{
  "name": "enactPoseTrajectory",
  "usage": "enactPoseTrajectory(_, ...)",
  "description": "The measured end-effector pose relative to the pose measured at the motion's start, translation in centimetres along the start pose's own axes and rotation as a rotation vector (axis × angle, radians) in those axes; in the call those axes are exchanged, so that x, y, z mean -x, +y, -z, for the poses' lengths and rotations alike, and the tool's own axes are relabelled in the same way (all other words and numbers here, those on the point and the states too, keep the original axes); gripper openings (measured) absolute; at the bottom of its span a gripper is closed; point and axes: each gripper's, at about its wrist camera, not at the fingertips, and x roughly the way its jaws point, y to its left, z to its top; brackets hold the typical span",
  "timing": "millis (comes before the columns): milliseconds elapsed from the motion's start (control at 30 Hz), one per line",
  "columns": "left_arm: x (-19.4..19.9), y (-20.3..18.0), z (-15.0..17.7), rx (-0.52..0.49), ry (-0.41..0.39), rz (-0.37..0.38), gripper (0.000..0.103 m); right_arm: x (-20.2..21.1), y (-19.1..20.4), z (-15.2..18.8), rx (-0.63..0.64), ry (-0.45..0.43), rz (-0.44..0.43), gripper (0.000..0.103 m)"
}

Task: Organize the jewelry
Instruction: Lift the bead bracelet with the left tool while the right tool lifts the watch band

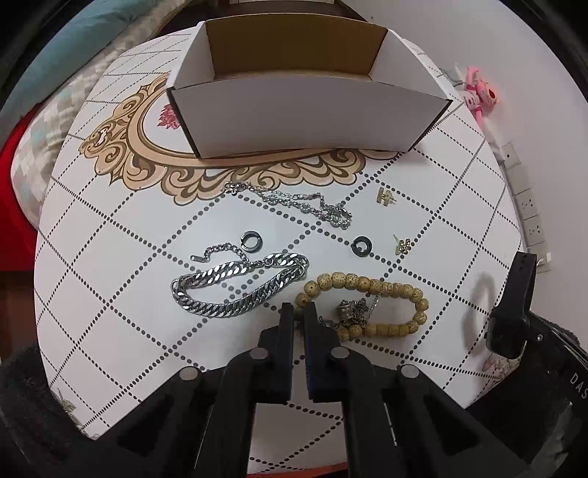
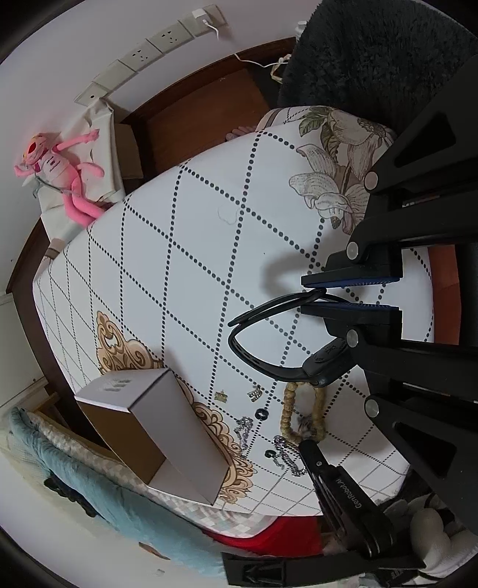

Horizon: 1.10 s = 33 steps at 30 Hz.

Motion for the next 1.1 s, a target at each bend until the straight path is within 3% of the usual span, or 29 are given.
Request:
enactPoseTrajectory(333, 2.7, 2.5, 2.3, 0.024, -0.034, 0.058, 0.000, 0.6, -0.7, 0.1, -0.014, -0.015, -0.007, 0.008)
enactPoseTrajectory(467, 3.0, 3.4, 2.1, 0.094, -0.042, 0.116, 0.005, 0.2, -0.5, 0.0, -0.012, -0.006, -0.013, 0.008)
enactPoseTrajectory(500, 2.8, 3.6, 2.0, 0.101, -0.032, 0.120, 0.015, 0.1, -0.4, 0.0, -0.012, -0.005, -0.012, 0.008)
enactPoseTrajectory(533, 2.2, 3.6, 1.8, 0.117, -0.017, 0.122, 0.038, 0.0, -0.4, 0.0, -0.012, -0.003, -0.011, 0.008)
enactPoseTrajectory(567, 1.8, 3.3, 1.5, 0.123, -0.013, 0.123, 0.049, -0.2, -0.3, 0.1, -0.012, 0.001, -0.011, 0.008)
enactPoseTrajectory(600, 1.5, 3.3, 1.3, 0.129, -0.010, 0.123, 0.053, -0.3, -0.3, 0.2, -0.011, 0.001, -0.011, 0.008)
enactPoseTrajectory(733, 0.1, 2.1, 0.6, 0.071, 0.011, -0.012, 0.053, -0.3, -0.1, 0.4, -0.008, -0.001, -0.007, 0.008)
enactPoseTrajectory(900, -0.7, -0.1, 0.2, -0.038, -0.003, -0.126, 0.051, -0.2, -0.3, 0.4, -0.006, -0.015, -0.004, 0.008)
enactPoseTrajectory(967, -0.7, -1.0, 0.2, -0.088, -0.025, -0.127, 0.038, -0.2, -0.4, 0.3, -0.010, -0.016, -0.009, 0.008)
enactPoseTrajectory(1000, -0.7, -1.6, 0.1, -0.111, -0.025, -0.115, 0.018, -0.3, -0.5, 0.2, -0.011, -0.016, -0.009, 0.008)
enactPoseTrajectory(1033, -0.8, -2.3, 0.1, -0.140, -0.017, -0.101, 0.007, -0.3, -0.5, 0.2, -0.013, -0.015, -0.009, 0.008)
enactPoseTrajectory(1100, -0.9, -3.4, 0.1, -0.194, -0.022, -0.137, 0.007, -0.5, -0.7, 0.2, -0.019, -0.011, -0.010, 0.008)
